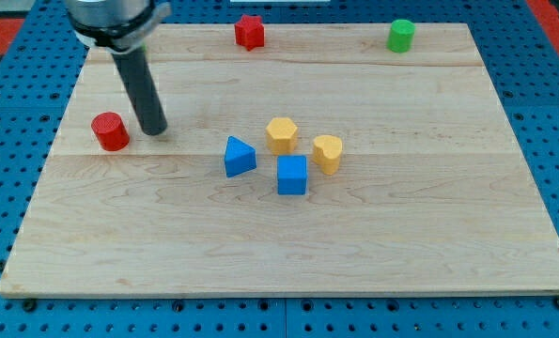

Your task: Push the blue cube to the center right

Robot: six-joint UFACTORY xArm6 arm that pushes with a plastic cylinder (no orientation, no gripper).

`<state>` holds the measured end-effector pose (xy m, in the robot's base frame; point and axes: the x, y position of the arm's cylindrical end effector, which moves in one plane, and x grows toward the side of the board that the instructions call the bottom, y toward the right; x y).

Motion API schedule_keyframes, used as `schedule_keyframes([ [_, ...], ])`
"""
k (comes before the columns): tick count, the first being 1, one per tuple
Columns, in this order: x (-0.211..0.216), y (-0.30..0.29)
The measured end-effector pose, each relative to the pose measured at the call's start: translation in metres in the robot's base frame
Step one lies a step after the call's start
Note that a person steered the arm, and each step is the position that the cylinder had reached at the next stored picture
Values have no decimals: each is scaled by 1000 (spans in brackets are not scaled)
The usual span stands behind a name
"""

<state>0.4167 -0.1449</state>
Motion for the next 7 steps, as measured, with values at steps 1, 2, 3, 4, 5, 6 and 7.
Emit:
schedule_keyframes([
  [1,60,60],
  [2,71,124],
  [3,41,207],
  [4,41,259],
  [5,55,249],
  [6,76,223],
  [7,70,289],
])
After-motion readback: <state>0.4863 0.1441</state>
